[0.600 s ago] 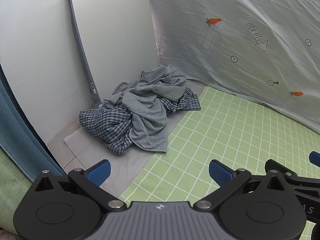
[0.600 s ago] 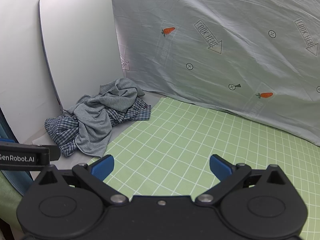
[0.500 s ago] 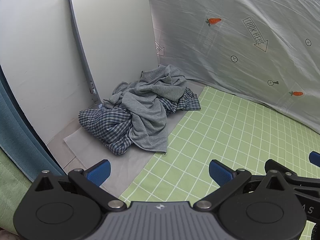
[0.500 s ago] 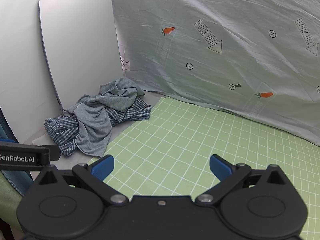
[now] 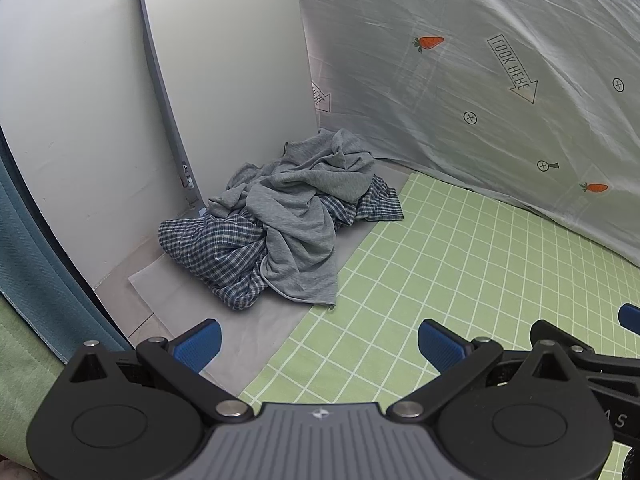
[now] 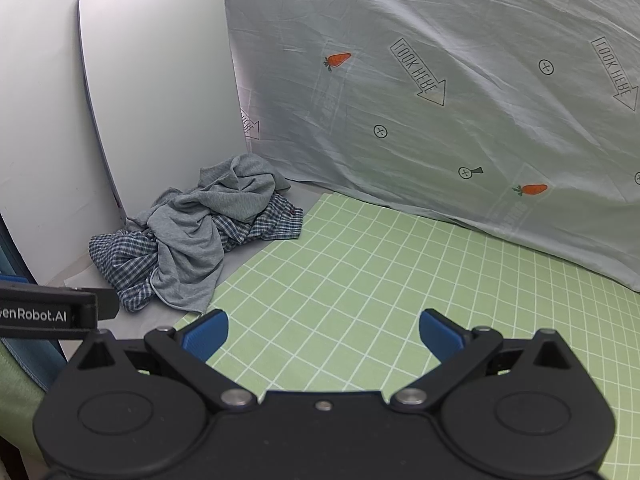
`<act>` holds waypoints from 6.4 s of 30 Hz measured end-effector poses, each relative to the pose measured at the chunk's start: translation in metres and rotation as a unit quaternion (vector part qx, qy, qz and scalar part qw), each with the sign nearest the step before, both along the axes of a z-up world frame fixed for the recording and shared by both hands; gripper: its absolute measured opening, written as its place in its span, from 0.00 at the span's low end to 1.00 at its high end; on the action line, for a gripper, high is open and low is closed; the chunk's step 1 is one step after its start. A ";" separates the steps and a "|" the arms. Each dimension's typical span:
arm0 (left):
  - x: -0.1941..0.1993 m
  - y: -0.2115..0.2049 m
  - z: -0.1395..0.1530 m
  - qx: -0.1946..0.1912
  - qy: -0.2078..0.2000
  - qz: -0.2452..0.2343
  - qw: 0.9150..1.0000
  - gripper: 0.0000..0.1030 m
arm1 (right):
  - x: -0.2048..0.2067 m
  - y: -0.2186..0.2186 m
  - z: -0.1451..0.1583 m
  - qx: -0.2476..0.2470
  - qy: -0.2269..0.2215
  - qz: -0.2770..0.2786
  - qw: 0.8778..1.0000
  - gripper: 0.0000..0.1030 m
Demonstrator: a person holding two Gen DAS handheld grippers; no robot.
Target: Fold clothes
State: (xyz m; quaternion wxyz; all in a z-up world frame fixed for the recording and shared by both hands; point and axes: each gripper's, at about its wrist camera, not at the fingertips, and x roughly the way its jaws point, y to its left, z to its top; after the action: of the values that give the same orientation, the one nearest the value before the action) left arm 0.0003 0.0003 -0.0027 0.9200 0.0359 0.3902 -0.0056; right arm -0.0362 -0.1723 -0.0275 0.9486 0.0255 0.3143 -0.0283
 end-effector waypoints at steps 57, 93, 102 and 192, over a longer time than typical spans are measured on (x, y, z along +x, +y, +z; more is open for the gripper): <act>0.126 0.001 -0.046 0.012 0.066 0.041 0.997 1.00 | 0.108 -0.040 -0.027 -0.045 0.050 -0.026 0.997 1.00; 0.298 0.071 -0.163 -0.052 0.188 0.173 0.965 1.00 | 0.359 0.055 -0.084 -0.014 -0.055 0.117 0.992 0.09; 0.254 0.050 -0.127 -0.018 0.152 0.162 0.975 1.00 | 0.260 -0.037 -0.068 -0.028 -0.052 -0.031 0.998 0.08; 0.256 -0.012 -0.093 -0.086 0.107 0.141 0.980 0.72 | -0.042 -0.307 -0.180 -0.024 0.175 -0.434 0.883 0.87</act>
State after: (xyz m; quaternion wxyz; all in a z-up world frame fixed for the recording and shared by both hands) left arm 0.2560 -0.0113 -0.0955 0.8643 -0.0995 0.4853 0.0867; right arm -0.0781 -0.4791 -0.2073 0.7711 0.1311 0.4320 -0.4490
